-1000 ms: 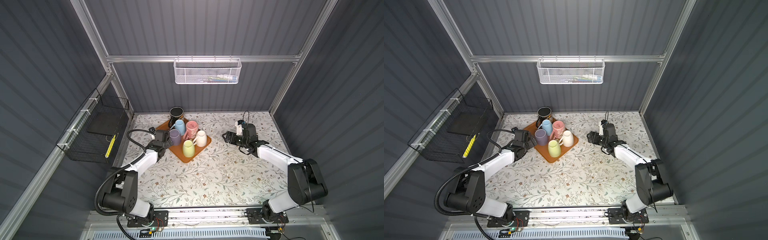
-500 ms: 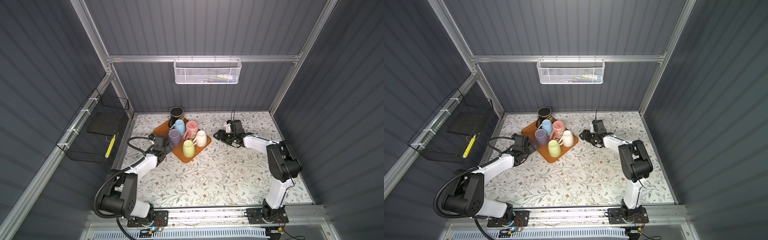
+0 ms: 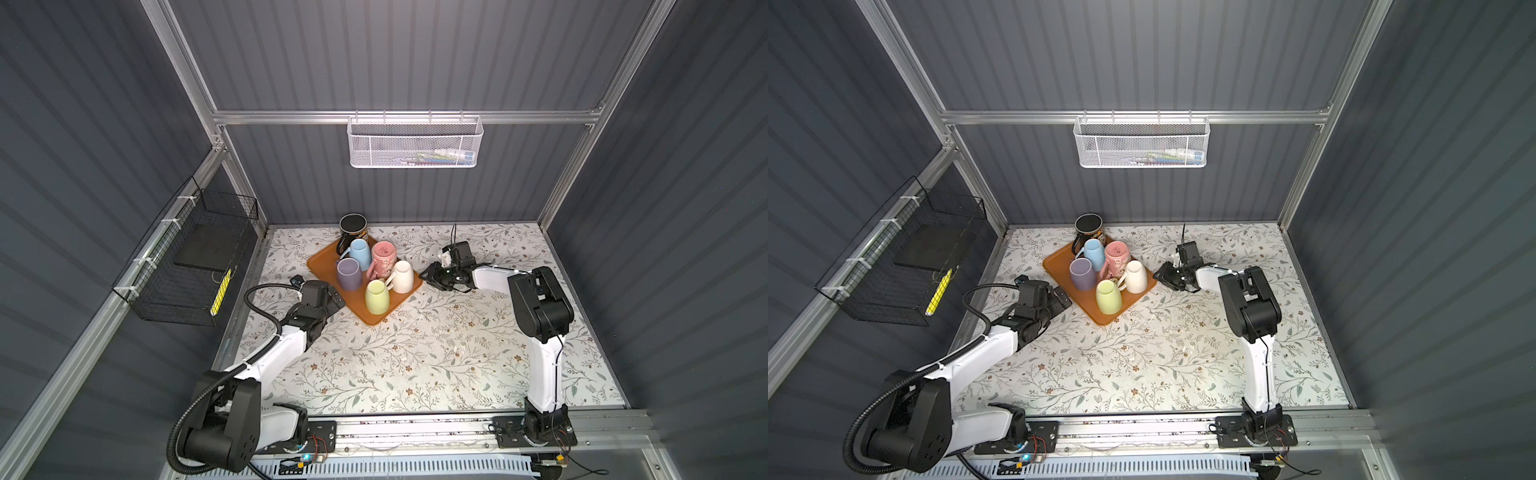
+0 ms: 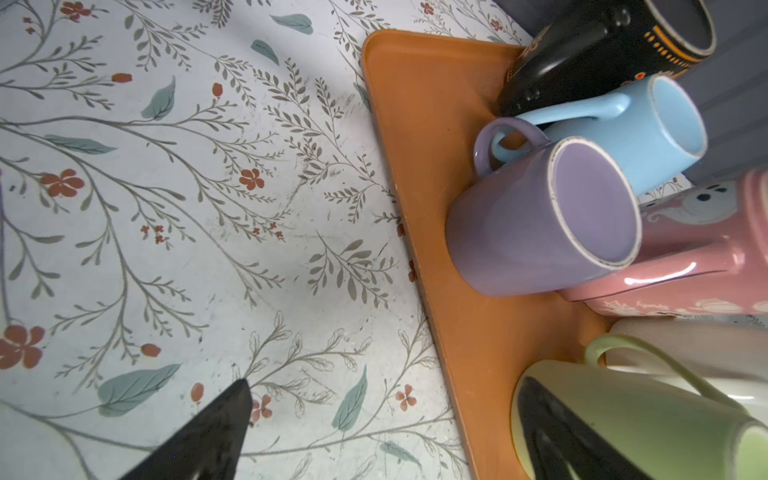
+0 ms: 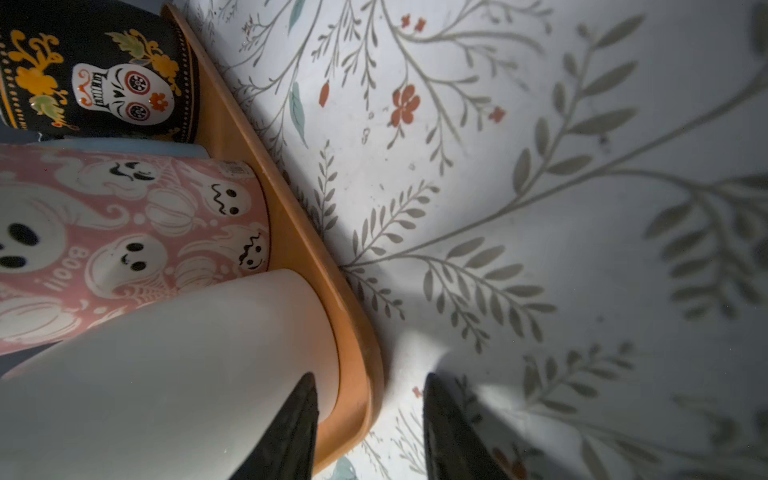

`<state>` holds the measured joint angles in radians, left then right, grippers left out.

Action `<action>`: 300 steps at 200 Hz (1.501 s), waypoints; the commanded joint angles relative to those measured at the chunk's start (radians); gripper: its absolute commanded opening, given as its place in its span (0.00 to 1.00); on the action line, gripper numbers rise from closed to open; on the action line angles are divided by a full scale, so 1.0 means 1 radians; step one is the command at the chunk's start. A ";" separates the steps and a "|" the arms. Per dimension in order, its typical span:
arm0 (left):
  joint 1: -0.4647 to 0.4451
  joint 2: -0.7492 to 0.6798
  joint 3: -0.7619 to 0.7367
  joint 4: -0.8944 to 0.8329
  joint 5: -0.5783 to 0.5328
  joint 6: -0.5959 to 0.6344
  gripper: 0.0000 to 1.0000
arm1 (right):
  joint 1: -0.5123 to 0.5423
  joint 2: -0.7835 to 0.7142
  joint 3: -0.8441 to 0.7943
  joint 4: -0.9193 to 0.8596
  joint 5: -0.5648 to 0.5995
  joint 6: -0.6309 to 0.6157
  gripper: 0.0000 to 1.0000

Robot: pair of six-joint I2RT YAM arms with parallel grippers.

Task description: Turn the mug right side up

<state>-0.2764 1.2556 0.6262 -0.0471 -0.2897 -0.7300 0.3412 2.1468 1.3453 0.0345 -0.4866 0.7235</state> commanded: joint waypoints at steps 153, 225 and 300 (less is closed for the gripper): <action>0.000 -0.061 -0.011 -0.023 -0.033 0.018 1.00 | 0.041 0.050 0.057 -0.061 0.034 0.022 0.23; 0.008 -0.133 0.039 -0.080 -0.040 0.009 1.00 | 0.050 0.044 0.041 -0.071 0.070 0.030 0.02; 0.008 -0.190 0.032 -0.133 -0.046 0.013 1.00 | 0.050 -0.013 -0.049 -0.042 0.091 0.030 0.00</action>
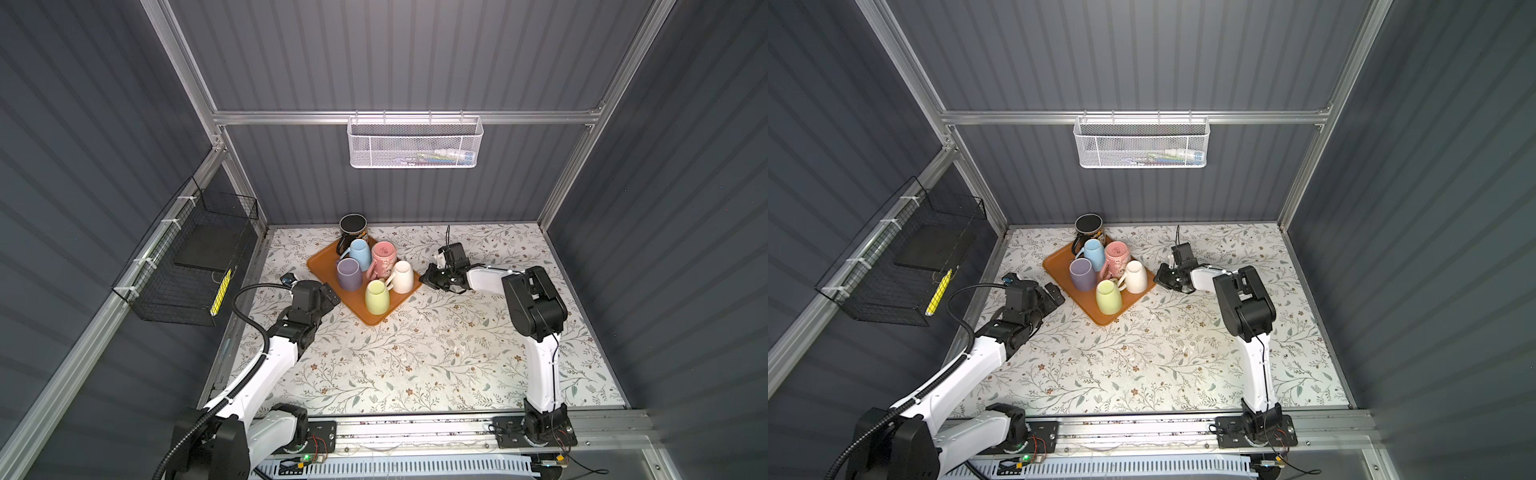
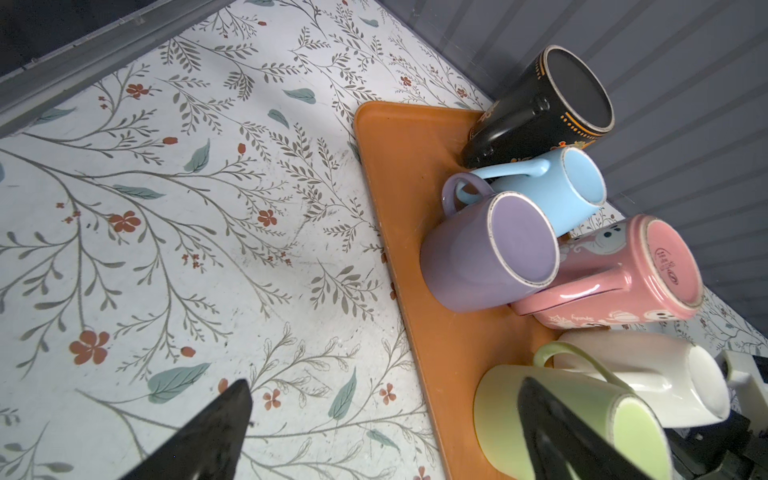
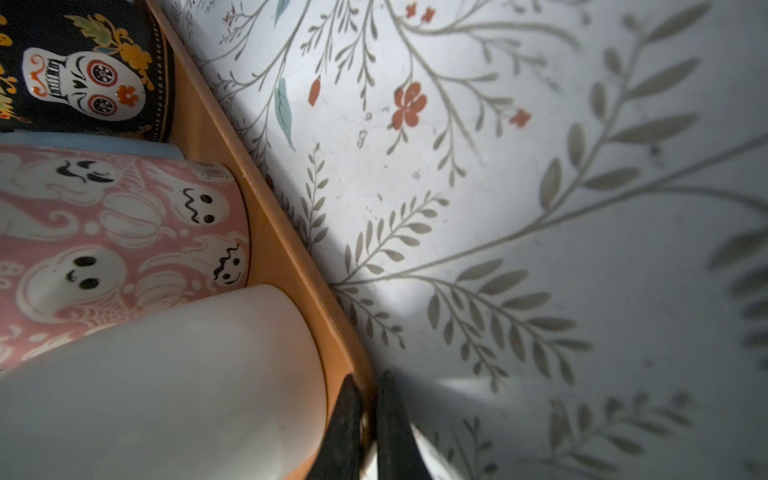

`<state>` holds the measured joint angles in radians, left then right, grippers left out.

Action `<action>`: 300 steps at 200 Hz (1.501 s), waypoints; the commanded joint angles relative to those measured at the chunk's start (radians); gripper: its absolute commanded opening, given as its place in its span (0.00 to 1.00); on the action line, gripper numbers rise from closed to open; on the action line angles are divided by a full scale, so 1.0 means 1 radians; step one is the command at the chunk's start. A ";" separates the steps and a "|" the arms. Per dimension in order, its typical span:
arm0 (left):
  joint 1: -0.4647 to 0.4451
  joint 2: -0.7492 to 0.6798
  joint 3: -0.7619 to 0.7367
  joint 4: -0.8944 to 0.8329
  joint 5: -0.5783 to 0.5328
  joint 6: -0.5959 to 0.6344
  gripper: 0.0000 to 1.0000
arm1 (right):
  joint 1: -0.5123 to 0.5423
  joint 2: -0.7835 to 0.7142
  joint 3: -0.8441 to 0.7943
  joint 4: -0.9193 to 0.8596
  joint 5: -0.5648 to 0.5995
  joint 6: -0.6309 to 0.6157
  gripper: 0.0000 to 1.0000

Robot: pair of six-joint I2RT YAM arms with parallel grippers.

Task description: Turn the mug right side up

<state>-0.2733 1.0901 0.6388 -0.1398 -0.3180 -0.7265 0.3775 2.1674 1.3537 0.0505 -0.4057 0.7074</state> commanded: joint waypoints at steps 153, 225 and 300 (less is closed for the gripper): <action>0.005 0.036 0.004 -0.050 0.005 0.000 1.00 | 0.014 -0.329 -0.516 0.071 0.059 0.040 0.00; 0.005 0.165 0.001 0.036 0.049 -0.006 0.88 | 0.026 -0.572 -0.766 0.043 0.120 0.030 0.00; -0.002 0.320 0.004 0.153 0.209 -0.005 0.72 | 0.089 -0.877 -0.954 -0.115 0.177 0.039 0.00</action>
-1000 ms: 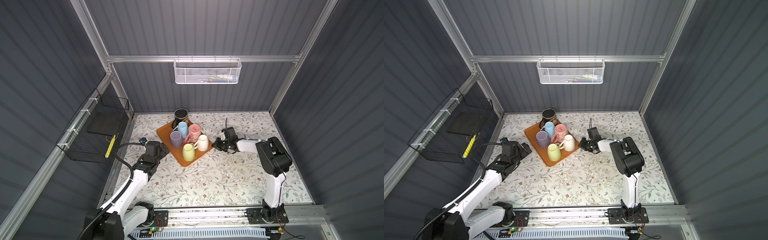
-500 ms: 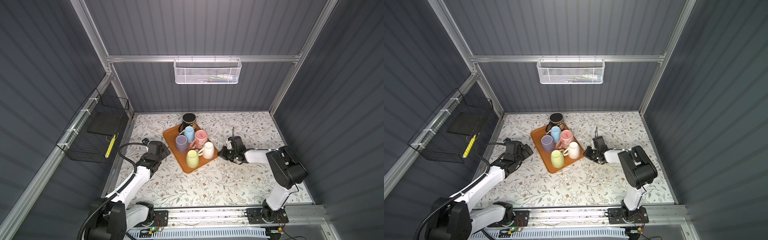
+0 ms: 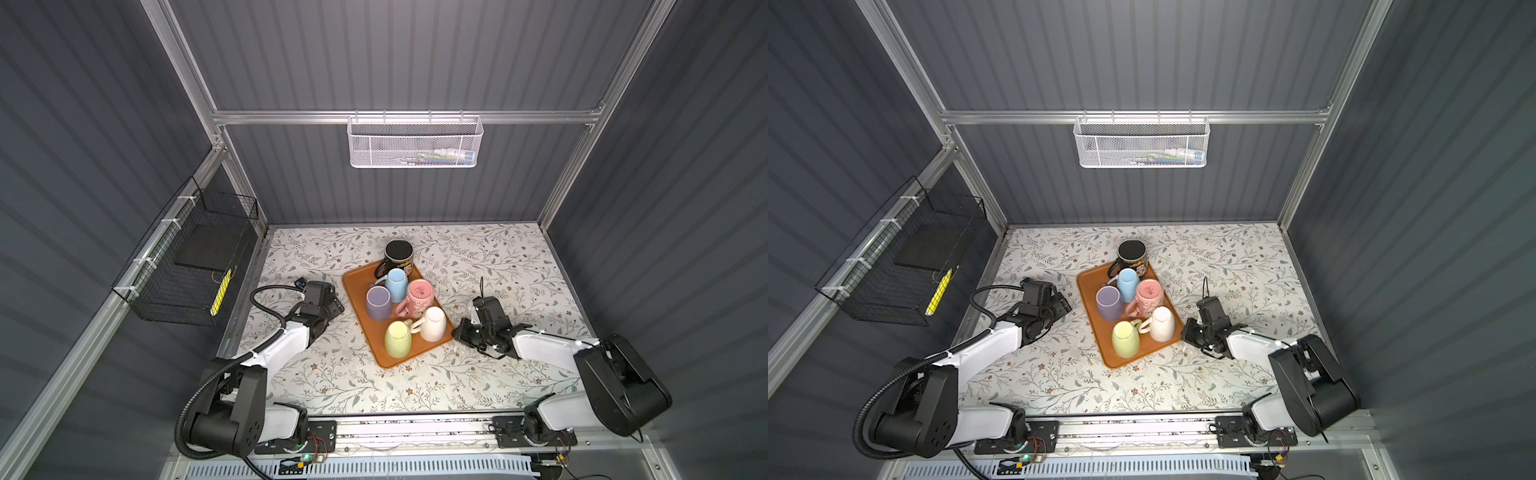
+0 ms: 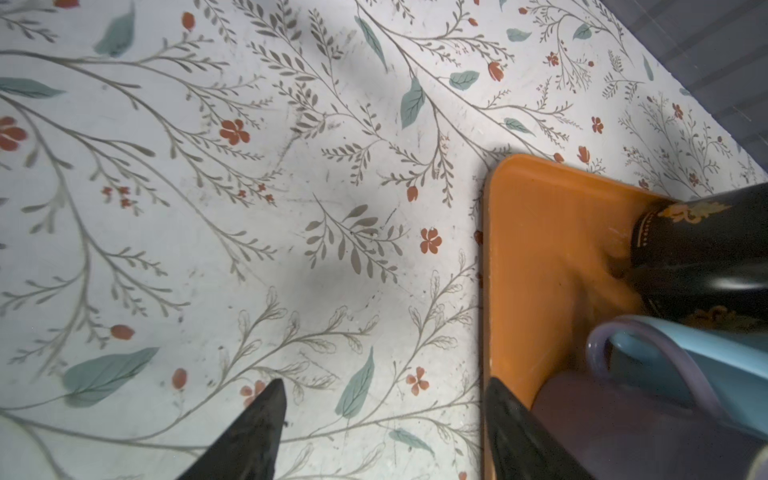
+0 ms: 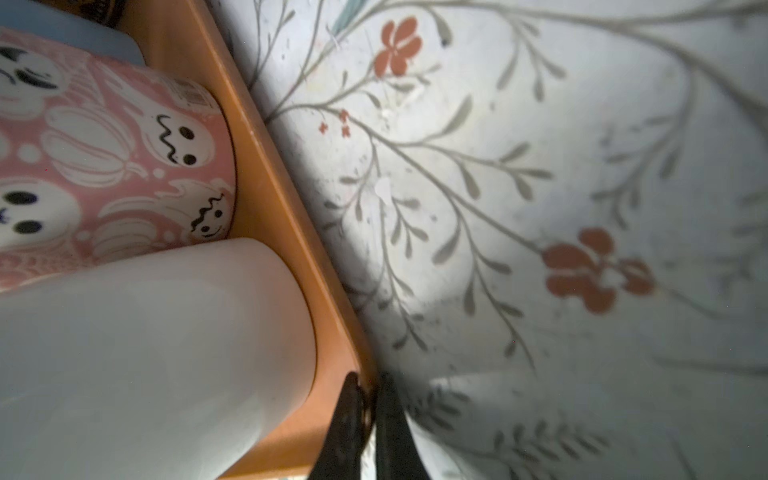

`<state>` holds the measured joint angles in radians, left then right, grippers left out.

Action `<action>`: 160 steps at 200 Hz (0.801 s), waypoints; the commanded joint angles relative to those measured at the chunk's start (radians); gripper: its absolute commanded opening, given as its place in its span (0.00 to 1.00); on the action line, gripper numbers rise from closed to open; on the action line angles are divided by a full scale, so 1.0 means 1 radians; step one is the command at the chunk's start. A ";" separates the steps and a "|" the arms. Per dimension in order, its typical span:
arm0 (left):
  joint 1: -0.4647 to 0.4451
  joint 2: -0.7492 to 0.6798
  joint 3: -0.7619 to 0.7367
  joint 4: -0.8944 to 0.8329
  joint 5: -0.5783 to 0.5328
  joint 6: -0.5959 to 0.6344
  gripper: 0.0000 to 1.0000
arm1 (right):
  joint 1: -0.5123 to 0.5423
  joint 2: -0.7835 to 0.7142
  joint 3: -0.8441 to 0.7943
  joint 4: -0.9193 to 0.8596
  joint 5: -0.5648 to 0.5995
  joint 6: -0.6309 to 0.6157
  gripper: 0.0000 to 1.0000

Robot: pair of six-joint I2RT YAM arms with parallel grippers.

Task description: Turn the mug right side up

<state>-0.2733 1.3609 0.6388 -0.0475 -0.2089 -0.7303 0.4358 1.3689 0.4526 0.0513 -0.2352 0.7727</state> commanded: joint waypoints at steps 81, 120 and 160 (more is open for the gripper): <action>-0.075 0.233 0.053 0.153 0.186 -0.009 0.54 | 0.104 -0.361 -0.134 -0.276 0.040 0.030 0.00; -0.117 0.317 0.098 0.169 0.185 -0.020 0.44 | 0.130 -0.377 -0.134 -0.292 0.037 0.044 0.00; -0.146 0.380 0.133 0.186 0.181 -0.027 0.38 | 0.157 -0.397 -0.135 -0.297 0.037 0.063 0.00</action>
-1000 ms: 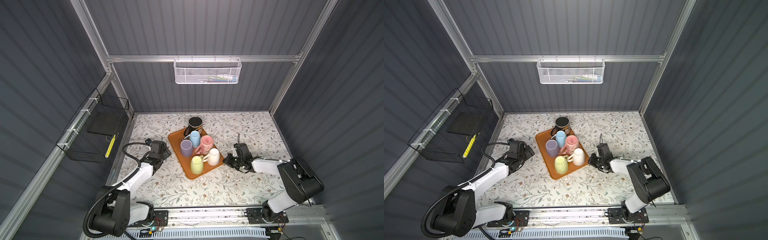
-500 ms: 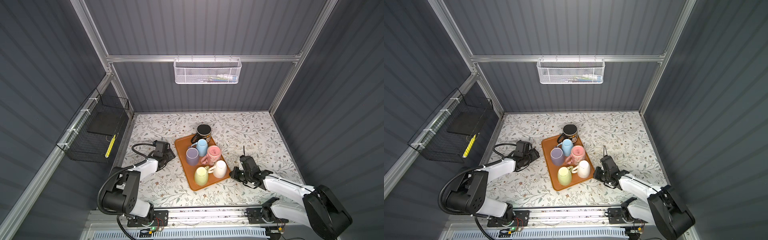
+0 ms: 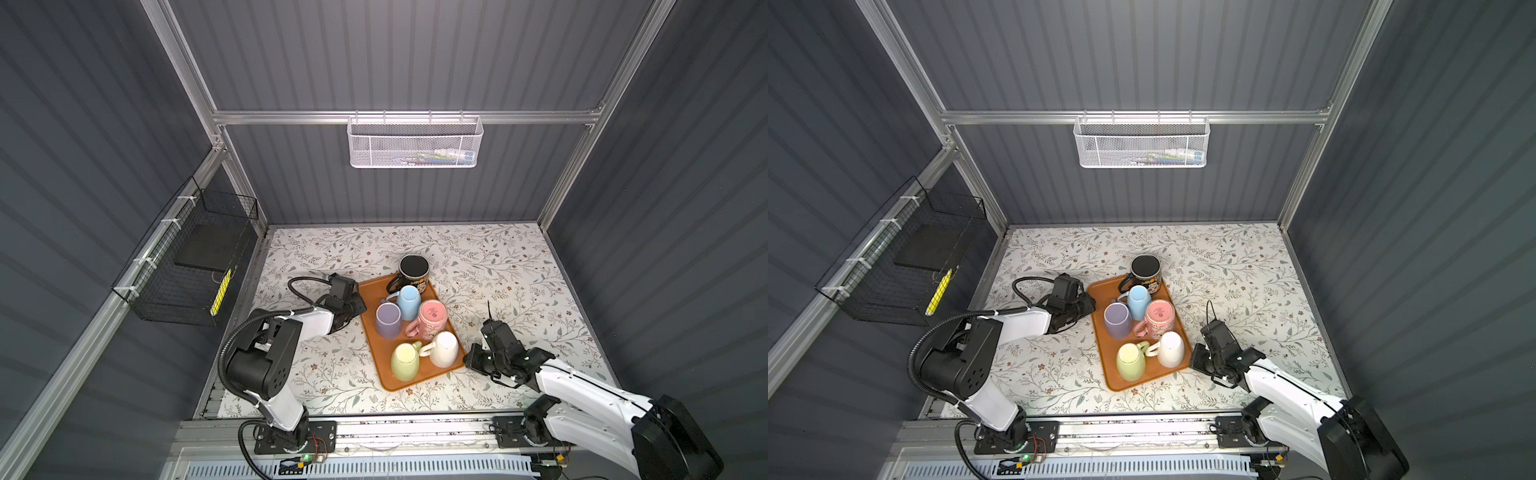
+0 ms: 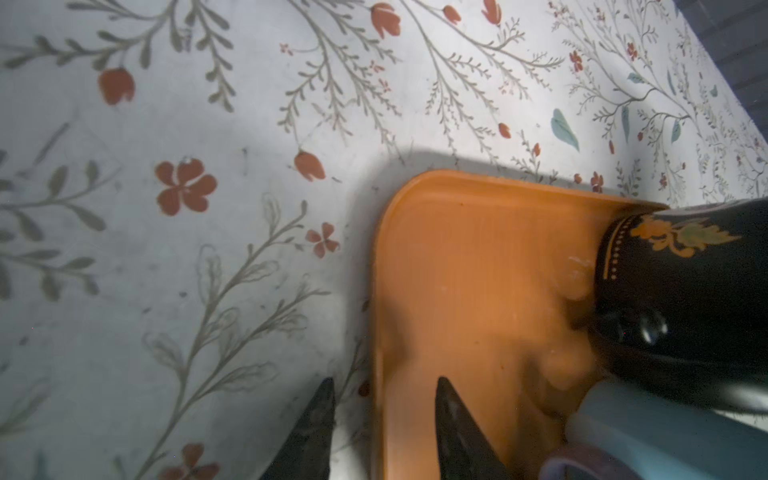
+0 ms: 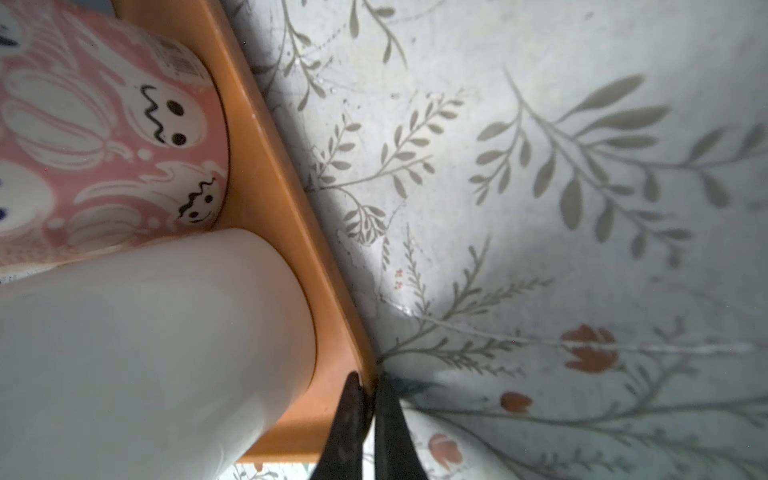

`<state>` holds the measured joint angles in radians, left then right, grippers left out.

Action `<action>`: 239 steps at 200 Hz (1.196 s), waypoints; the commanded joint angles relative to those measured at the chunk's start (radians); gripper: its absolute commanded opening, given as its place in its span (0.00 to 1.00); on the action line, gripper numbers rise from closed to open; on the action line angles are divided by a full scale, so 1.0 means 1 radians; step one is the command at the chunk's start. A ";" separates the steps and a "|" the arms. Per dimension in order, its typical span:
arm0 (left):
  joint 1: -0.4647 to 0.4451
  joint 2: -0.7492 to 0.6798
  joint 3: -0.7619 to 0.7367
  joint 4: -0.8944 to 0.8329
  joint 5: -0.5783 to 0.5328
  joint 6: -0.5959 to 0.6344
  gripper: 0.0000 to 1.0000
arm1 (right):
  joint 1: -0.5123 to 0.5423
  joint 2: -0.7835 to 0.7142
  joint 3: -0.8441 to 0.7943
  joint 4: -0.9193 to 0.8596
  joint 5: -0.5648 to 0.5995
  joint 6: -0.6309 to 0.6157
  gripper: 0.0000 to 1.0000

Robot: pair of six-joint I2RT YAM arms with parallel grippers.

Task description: Turn the mug right side up

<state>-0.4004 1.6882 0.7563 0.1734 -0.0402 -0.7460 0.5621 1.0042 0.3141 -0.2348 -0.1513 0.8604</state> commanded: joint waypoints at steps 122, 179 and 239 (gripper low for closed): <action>-0.135 0.196 0.145 -0.009 -0.003 -0.047 0.29 | 0.110 -0.173 -0.056 -0.077 -0.036 0.058 0.00; -0.161 0.207 0.152 -0.001 -0.018 -0.054 0.29 | 0.145 -0.203 -0.072 -0.093 -0.012 0.091 0.00; -0.161 0.109 0.158 -0.099 -0.086 0.007 0.42 | 0.142 -0.176 0.027 -0.209 0.083 0.028 0.29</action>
<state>-0.5343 1.8351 0.9123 0.2024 -0.1562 -0.7643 0.7002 0.8154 0.2890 -0.3813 -0.0853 0.9432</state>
